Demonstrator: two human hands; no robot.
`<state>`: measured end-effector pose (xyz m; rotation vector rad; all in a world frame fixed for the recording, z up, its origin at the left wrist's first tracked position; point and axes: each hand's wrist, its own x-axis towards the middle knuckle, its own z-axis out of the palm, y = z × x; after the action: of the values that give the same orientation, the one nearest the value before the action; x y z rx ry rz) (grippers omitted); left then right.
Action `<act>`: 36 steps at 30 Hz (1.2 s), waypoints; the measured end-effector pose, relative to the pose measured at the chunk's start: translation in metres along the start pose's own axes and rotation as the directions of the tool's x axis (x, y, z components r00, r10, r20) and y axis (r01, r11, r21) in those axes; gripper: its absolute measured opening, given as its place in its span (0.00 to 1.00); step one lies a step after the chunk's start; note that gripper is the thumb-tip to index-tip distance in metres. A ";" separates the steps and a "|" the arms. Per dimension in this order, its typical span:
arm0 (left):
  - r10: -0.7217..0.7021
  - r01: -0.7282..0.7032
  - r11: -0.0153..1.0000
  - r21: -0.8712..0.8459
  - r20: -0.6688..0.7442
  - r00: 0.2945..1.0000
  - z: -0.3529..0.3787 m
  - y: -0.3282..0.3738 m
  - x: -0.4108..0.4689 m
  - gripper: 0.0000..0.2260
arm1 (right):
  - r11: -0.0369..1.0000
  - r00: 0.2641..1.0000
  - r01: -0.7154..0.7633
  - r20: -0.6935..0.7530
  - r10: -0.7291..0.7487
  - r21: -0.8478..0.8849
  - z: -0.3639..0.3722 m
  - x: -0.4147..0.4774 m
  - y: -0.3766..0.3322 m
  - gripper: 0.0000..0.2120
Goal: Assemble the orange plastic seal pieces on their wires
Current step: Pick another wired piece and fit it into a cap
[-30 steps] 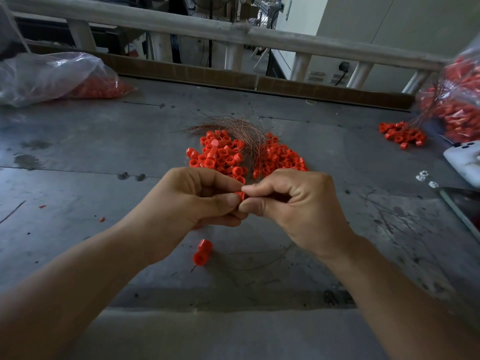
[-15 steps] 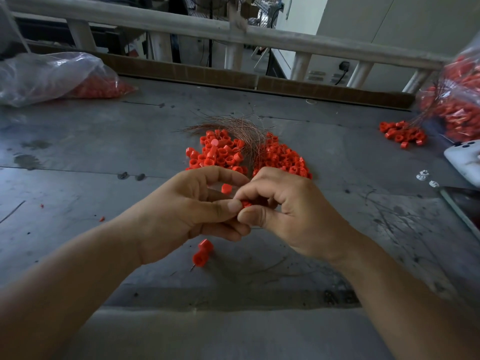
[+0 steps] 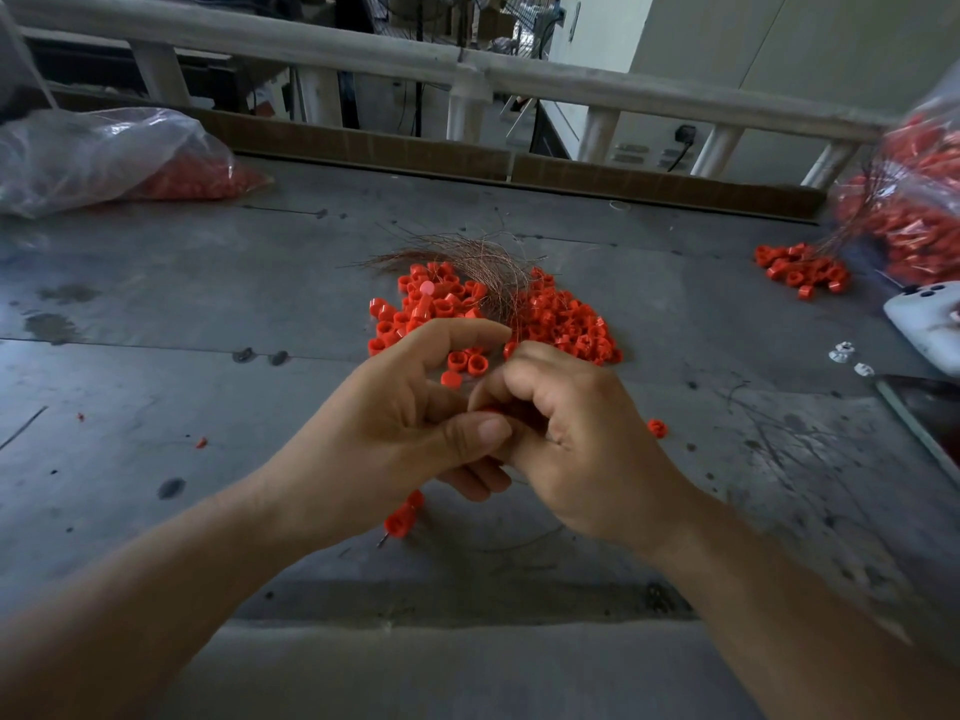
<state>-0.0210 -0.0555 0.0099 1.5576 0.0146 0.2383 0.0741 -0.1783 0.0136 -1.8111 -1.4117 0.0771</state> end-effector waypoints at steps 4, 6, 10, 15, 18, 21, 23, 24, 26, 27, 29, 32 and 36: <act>-0.006 0.006 1.000 -0.016 -0.006 1.000 0.002 0.002 -0.001 0.23 | 1.000 1.000 -0.002 0.010 0.002 -0.004 -0.001 0.000 0.000 0.02; -0.006 0.006 1.000 -0.025 -0.011 1.000 0.002 0.003 0.000 0.22 | 1.000 1.000 0.007 0.011 -0.007 0.015 -0.003 0.001 0.000 0.07; -0.075 0.071 0.994 -0.078 -0.039 0.996 -0.001 0.003 0.001 0.22 | 0.994 0.999 -0.035 0.030 0.032 0.101 -0.003 0.002 0.004 0.05; -0.141 0.133 0.983 -0.130 -0.058 0.988 -0.006 0.002 0.004 0.22 | 0.962 0.988 -0.150 0.082 0.134 0.228 -0.005 0.005 0.009 0.14; -0.148 0.120 0.957 -0.265 -0.086 0.985 -0.011 0.003 0.007 0.17 | 0.915 0.970 -0.236 0.130 0.203 0.329 -0.009 0.006 0.009 0.15; -0.122 0.075 0.929 -0.362 -0.107 0.987 -0.018 0.005 0.010 0.14 | 0.905 0.964 -0.263 0.127 0.233 0.333 -0.013 0.006 0.010 0.14; -0.102 0.050 0.919 -0.391 -0.114 0.988 -0.020 0.006 0.010 0.11 | 0.913 0.966 -0.258 0.120 0.231 0.316 -0.014 0.006 0.010 0.08; -0.096 0.041 0.915 -0.401 -0.120 0.988 -0.020 0.006 0.010 0.10 | 0.921 0.968 -0.247 0.115 0.223 0.301 -0.015 0.006 0.010 0.06; -0.092 0.037 0.914 -0.404 -0.119 0.989 -0.022 0.006 0.010 0.09 | 0.943 0.975 -0.218 0.096 0.199 0.253 -0.016 0.006 0.010 0.11; -0.093 0.040 0.919 -0.392 -0.118 0.989 -0.023 0.006 0.010 0.08 | 0.951 0.978 -0.205 0.083 0.191 0.229 -0.017 0.005 0.011 0.11; -0.097 0.041 0.943 -0.331 -0.153 0.983 -0.024 0.007 0.009 0.08 | 0.966 0.982 -0.189 0.048 0.183 0.174 -0.020 0.005 0.011 0.10; -0.105 0.044 0.979 -0.197 -0.309 0.945 -0.031 0.008 0.010 0.09 | 0.970 0.978 -0.206 0.053 0.200 0.129 -0.021 0.004 0.011 0.10; -0.123 0.087 0.991 -0.102 -0.442 0.889 -0.038 0.008 0.013 0.04 | 0.973 0.962 -0.226 0.171 0.215 0.048 -0.018 0.003 0.009 0.07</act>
<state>-0.0154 -0.0155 0.0185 1.3888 0.4473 0.5026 0.0914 -0.1858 0.0214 -1.9355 -1.2954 0.3934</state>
